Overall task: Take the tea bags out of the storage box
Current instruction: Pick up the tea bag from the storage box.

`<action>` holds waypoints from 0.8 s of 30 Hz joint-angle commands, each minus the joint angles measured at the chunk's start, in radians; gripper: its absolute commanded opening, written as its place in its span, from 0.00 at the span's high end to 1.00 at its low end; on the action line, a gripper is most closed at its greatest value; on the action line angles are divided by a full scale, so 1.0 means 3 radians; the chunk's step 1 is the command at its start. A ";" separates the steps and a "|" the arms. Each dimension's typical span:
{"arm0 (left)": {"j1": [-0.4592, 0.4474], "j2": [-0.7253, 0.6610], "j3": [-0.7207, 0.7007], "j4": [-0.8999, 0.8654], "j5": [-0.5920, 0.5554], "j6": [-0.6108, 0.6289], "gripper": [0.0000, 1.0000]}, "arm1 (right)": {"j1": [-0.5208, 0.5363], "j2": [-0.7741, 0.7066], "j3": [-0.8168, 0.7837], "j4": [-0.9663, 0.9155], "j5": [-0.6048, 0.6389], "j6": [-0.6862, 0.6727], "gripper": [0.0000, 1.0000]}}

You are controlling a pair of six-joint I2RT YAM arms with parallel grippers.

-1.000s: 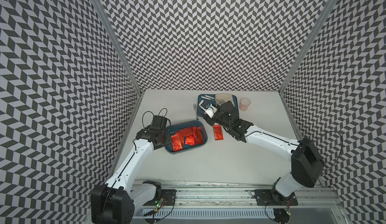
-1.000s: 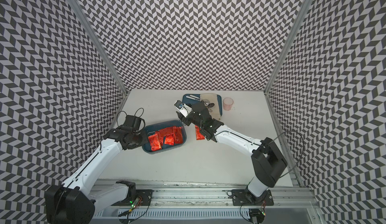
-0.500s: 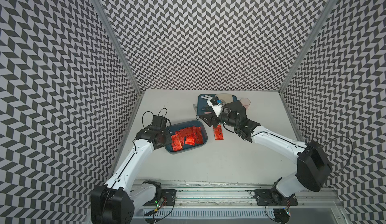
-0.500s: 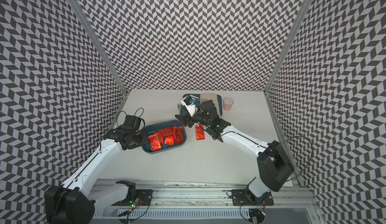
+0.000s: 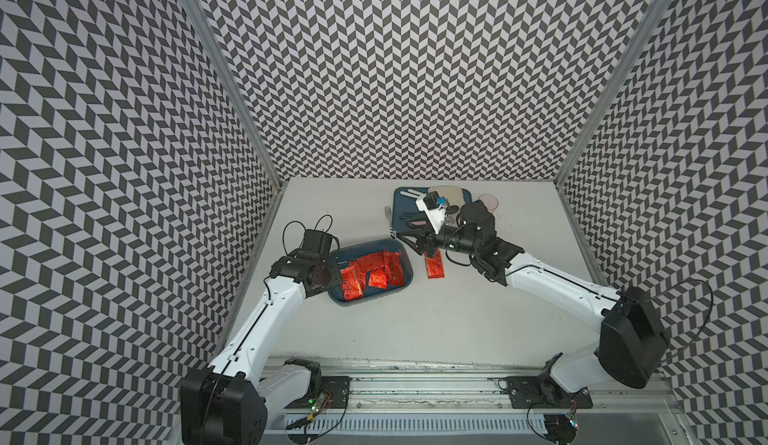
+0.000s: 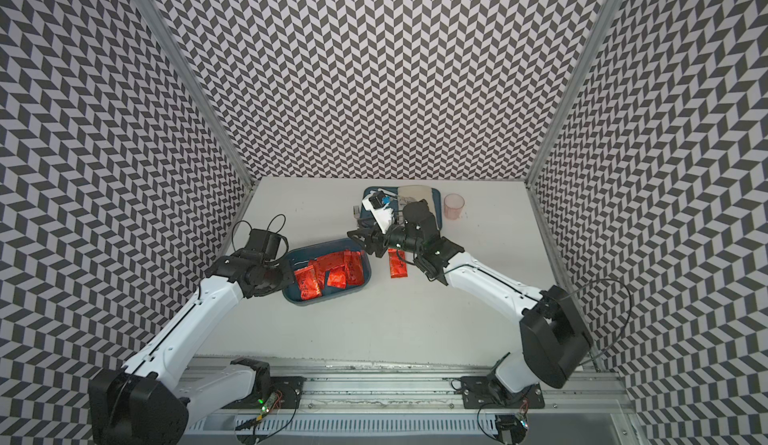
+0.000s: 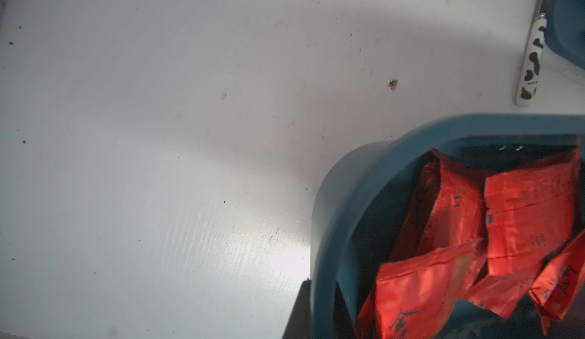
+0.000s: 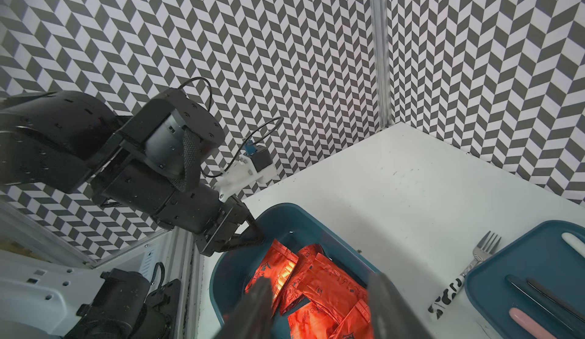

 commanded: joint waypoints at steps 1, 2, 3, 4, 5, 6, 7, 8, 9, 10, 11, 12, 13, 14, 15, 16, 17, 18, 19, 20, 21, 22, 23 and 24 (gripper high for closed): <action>-0.0009 -0.0070 0.0006 0.0091 0.0049 0.0009 1.00 | 0.0039 0.0086 -0.0004 0.0181 -0.0199 -0.0449 0.28; -0.0012 -0.0067 0.0008 0.0091 0.0049 0.0008 1.00 | 0.0061 0.0124 -0.0011 0.0189 -0.0240 -0.0606 0.28; -0.0012 -0.0069 0.0008 0.0088 0.0049 0.0011 1.00 | 0.0097 0.0156 -0.0007 0.0186 -0.0265 -0.0764 0.29; -0.0012 -0.0074 0.0011 0.0093 0.0049 0.0010 1.00 | 0.0147 0.0199 -0.0007 0.0163 -0.0296 -0.1005 0.29; -0.0009 -0.0074 0.0010 0.0088 0.0048 0.0004 1.00 | 0.0208 0.0235 -0.0004 0.0135 -0.0291 -0.1254 0.28; -0.0010 -0.0074 0.0006 0.0093 0.0049 0.0003 1.00 | 0.0276 0.0274 0.0005 0.0092 -0.0250 -0.1498 0.28; -0.0007 -0.0074 0.0006 0.0088 0.0049 0.0006 1.00 | 0.0348 0.0322 0.0041 -0.0016 -0.0250 -0.1498 0.28; -0.0007 -0.0074 0.0007 0.0091 0.0045 0.0007 1.00 | 0.0394 0.0364 0.0065 -0.0111 -0.0250 -0.1498 0.28; -0.0009 -0.0074 0.0007 0.0089 0.0044 0.0007 1.00 | 0.0449 0.0425 0.0124 -0.0229 -0.0250 -0.1498 0.28; -0.0011 -0.0079 0.0006 0.0092 0.0041 0.0006 1.00 | 0.0492 0.0501 0.0184 -0.0326 -0.0250 -0.1498 0.28; -0.0011 -0.0079 0.0006 0.0089 0.0037 0.0004 1.00 | 0.0524 0.0578 0.0246 -0.0431 -0.0250 -0.1498 0.28; -0.0015 -0.0079 0.0006 0.0092 0.0035 0.0000 1.00 | 0.0558 0.0646 0.0302 -0.0525 -0.0250 -0.1498 0.28; -0.0012 -0.0080 0.0008 0.0090 0.0038 -0.0001 1.00 | 0.0588 0.0713 0.0355 -0.0596 -0.0250 -0.1498 0.28; -0.0008 -0.0079 0.0007 0.0085 0.0039 0.0000 1.00 | 0.0604 0.0757 0.0391 -0.0630 -0.0250 -0.1498 0.28; -0.0012 -0.0082 0.0009 0.0083 0.0033 0.0000 1.00 | 0.0630 0.0817 0.0414 -0.0664 0.0212 -0.2958 0.24; -0.0013 -0.0084 0.0010 0.0087 0.0033 -0.0002 1.00 | 0.0656 0.0856 0.0419 -0.0658 0.0317 -0.3201 0.24; -0.0012 -0.0088 0.0008 0.0083 0.0033 -0.0001 1.00 | 0.0672 0.0895 0.0422 -0.0632 0.0398 -0.3255 0.24; -0.0013 -0.0087 0.0008 0.0088 0.0033 -0.0003 1.00 | 0.0698 0.0933 0.0430 -0.0601 0.0398 -0.3255 0.24; -0.0012 -0.0085 0.0003 0.0089 0.0033 -0.0003 1.00 | 0.0719 0.0990 0.0447 -0.0585 0.0398 -0.3255 0.24; -0.0012 -0.0085 0.0007 0.0090 0.0033 0.0001 1.00 | 0.0735 0.1043 0.0459 -0.0555 0.0615 -0.3346 0.26; -0.0012 -0.0083 0.0003 0.0086 0.0030 -0.0001 1.00 | 0.0753 0.1093 0.0478 -0.0521 0.0905 -0.3393 0.29; -0.0012 -0.0082 0.0007 0.0086 0.0032 -0.0002 1.00 | 0.0767 0.1140 0.0504 -0.0514 0.1023 -0.3436 0.30; -0.0012 -0.0079 0.0004 0.0091 0.0029 0.0001 1.00 | 0.0779 0.1175 0.0526 -0.0513 0.1082 -0.3463 0.31; -0.0012 -0.0079 0.0004 0.0086 0.0033 -0.0003 1.00 | 0.0787 0.1205 0.0553 -0.0502 0.1135 -0.3462 0.33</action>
